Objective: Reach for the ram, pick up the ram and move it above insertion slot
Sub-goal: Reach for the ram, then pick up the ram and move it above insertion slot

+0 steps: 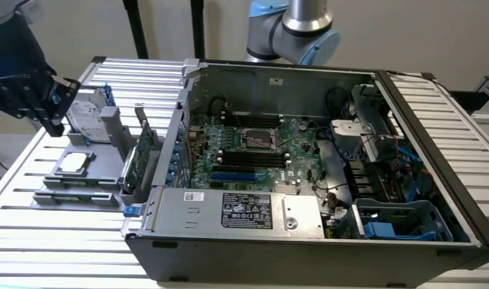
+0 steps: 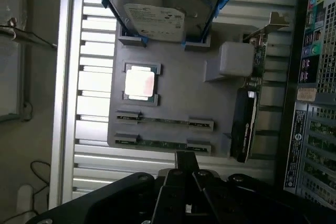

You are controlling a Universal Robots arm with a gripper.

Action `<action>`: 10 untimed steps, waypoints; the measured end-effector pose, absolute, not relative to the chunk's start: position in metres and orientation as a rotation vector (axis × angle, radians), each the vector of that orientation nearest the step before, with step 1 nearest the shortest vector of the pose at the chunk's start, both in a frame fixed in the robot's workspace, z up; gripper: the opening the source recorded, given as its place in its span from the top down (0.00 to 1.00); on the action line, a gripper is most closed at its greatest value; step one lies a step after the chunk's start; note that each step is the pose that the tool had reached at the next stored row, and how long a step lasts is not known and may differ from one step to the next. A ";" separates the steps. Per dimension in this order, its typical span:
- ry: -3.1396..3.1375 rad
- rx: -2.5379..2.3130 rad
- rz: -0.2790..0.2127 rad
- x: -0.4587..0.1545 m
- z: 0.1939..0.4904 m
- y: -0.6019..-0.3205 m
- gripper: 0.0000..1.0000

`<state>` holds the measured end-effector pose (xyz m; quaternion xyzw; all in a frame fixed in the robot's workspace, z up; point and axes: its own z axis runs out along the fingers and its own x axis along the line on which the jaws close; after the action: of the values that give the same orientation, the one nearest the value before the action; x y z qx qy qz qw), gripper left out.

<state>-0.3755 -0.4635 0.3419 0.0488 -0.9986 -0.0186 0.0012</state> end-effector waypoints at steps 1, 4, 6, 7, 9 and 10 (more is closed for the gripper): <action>-3.133 0.181 -0.058 -0.376 0.342 -0.464 0.89; -3.126 0.266 -0.058 -0.376 0.342 -0.464 0.89; -3.120 0.324 -0.058 -0.375 0.342 -0.464 0.89; -3.116 0.353 -0.058 -0.375 0.342 -0.464 0.89; -3.109 0.409 -0.058 -0.375 0.342 -0.464 0.89; -3.105 0.436 -0.058 -0.375 0.342 -0.464 0.89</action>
<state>-0.3755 -0.4635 0.3419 0.1392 -0.9901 -0.0184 0.0028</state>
